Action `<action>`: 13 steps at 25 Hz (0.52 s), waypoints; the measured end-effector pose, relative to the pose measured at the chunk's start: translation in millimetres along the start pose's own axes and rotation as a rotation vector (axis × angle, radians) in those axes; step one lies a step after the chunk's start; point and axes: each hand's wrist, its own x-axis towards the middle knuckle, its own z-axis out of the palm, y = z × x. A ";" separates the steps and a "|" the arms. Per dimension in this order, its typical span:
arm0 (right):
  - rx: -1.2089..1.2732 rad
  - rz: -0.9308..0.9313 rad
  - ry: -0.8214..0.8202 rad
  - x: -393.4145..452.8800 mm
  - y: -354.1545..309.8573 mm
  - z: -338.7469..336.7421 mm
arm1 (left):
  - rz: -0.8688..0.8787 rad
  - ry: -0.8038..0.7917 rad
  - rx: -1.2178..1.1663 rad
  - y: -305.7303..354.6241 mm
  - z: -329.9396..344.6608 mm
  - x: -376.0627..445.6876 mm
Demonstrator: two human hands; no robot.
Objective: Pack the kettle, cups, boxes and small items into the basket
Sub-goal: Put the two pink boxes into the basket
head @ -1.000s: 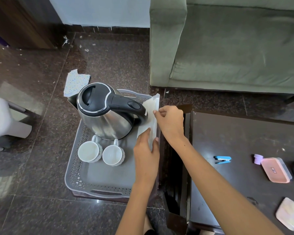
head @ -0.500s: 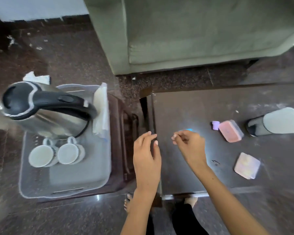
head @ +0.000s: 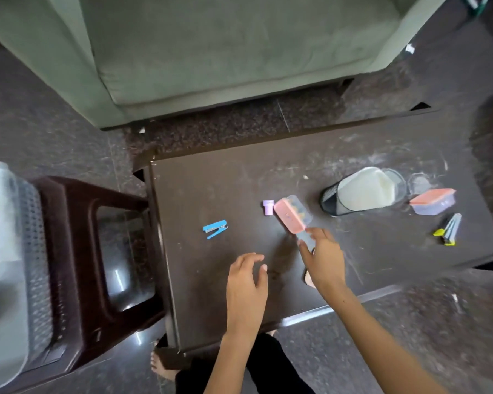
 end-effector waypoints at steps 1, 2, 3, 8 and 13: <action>-0.014 -0.025 0.005 10.7 2.2 -1.1 | -0.027 -0.003 -0.004 4.6 7.9 4.3; -0.019 -0.045 0.001 21.5 2.7 -2.2 | -0.051 -0.006 -0.005 9.1 15.2 8.6; -0.015 -0.064 -0.015 30.8 1.4 -0.7 | -0.064 -0.006 -0.006 12.6 20.5 12.1; 0.107 -0.045 -0.138 56.2 -1.0 -4.5 | -0.265 -0.016 -0.209 26.1 42.5 25.7; 0.784 0.252 -0.593 18.7 7.0 -43.4 | -0.592 -0.130 -0.842 39.7 52.8 24.3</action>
